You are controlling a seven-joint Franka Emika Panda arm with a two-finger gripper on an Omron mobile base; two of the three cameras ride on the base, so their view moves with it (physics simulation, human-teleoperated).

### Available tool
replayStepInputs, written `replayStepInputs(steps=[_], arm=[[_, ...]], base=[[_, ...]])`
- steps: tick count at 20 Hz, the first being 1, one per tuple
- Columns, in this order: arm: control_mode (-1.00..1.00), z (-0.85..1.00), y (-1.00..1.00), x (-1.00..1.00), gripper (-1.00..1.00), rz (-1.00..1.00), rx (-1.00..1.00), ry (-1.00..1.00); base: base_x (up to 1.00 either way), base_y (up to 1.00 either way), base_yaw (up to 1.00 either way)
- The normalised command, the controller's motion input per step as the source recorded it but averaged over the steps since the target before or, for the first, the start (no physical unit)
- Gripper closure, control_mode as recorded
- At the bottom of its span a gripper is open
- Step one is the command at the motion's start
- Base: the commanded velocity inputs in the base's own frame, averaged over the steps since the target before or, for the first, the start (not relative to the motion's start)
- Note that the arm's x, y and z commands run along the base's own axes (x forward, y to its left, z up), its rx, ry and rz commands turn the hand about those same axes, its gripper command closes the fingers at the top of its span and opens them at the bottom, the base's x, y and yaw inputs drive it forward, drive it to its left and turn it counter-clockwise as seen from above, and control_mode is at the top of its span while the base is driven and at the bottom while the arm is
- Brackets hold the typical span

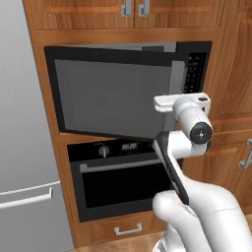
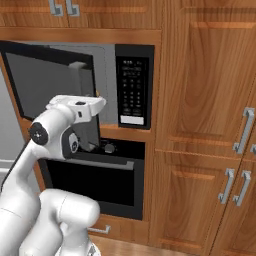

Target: The microwave is finished heating the fish and sweet potato. Take the bowl containing the food and place it on the dining counter.

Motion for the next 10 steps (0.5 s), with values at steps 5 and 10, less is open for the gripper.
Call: replayStepInputs(steps=[5, 10], arm=[[-1.0, 0.08, 0.5, -1.0, 1.0, -0.23, 0.0, 0.05], [-1.0, 0.05, 0.55, -1.0, 1.0, -0.23, 0.0, 0.02]], base=[[0.0, 0.0, 0.0], [0.0, 0.0, 0.0]])
